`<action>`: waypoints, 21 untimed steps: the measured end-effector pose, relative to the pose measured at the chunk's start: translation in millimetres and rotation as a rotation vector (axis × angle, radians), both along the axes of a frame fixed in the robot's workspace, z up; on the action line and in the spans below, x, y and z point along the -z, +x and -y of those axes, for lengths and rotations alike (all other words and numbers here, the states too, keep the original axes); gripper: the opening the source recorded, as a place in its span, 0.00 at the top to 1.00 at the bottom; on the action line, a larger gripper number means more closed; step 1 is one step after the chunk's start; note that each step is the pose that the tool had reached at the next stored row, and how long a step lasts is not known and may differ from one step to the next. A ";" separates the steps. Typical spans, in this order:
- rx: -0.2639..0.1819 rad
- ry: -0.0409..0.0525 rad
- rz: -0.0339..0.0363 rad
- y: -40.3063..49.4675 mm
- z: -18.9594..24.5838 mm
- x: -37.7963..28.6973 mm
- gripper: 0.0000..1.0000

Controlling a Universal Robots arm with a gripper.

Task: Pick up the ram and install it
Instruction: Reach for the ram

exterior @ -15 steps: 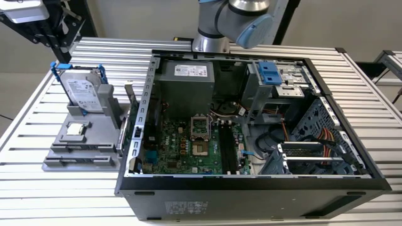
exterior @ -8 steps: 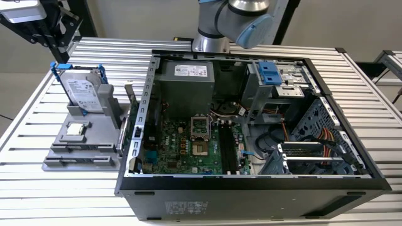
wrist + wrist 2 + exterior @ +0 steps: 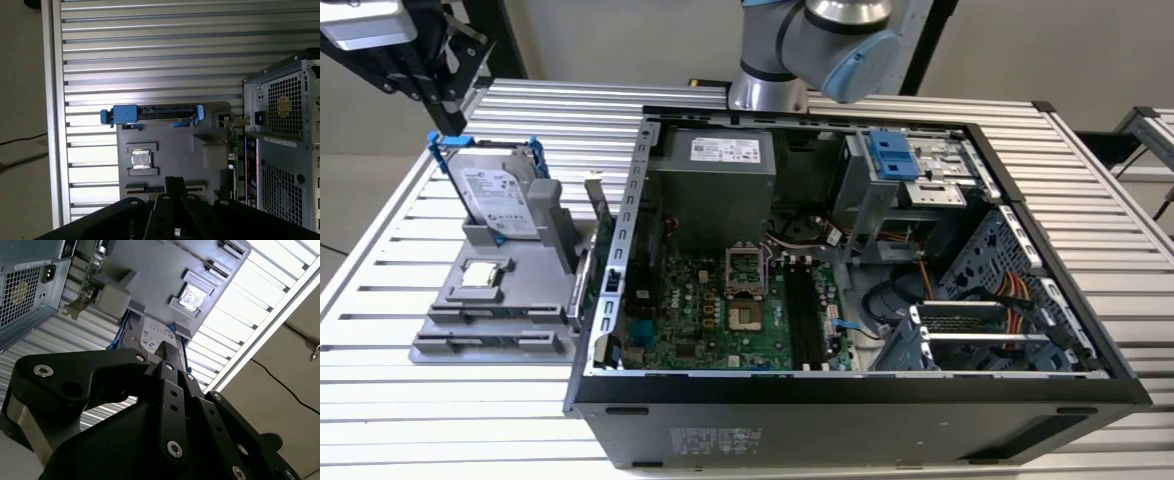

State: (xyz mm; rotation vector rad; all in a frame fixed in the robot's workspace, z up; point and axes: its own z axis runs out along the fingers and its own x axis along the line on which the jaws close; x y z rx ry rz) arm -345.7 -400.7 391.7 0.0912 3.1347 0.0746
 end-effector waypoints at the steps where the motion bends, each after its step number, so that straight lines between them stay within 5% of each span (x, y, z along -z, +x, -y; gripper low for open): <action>1: 0.000 0.0000 0.0001 -0.1 0.5 0.0 1.00; 21: 0.000 0.0000 0.0000 -1.5 19.0 0.0 1.00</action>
